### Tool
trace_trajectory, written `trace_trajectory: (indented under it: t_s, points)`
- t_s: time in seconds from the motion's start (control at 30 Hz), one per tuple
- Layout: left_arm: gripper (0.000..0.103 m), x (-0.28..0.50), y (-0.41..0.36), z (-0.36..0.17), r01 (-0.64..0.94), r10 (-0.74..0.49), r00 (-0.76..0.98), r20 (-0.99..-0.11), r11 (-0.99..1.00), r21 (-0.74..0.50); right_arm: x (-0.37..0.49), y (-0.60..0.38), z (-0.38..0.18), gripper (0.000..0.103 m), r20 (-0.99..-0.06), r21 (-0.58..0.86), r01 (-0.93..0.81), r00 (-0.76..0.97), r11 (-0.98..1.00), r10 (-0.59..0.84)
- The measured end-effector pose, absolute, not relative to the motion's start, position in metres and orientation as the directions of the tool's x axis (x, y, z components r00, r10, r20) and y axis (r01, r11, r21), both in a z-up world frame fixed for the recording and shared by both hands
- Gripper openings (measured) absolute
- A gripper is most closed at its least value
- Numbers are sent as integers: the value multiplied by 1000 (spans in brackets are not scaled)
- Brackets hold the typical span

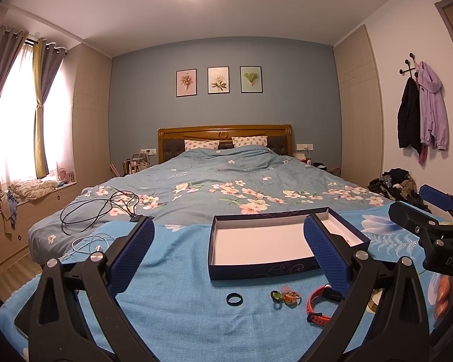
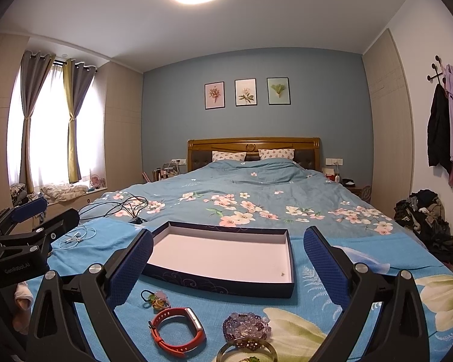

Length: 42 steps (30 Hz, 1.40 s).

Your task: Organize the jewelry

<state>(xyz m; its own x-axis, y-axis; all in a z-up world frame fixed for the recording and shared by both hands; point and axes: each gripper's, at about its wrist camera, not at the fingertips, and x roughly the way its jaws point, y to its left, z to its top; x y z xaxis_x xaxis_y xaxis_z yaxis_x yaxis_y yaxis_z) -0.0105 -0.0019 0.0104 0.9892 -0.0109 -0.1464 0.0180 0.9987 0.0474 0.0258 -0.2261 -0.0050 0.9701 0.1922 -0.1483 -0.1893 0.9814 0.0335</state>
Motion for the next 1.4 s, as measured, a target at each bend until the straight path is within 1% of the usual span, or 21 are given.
trace_trajectory:
  t_s: [1.4]
  points:
    - [97, -10, -8, 7, 40, -34, 987, -158, 999, 37, 29, -226, -3, 96, -156, 34, -197, 967, 980, 200]
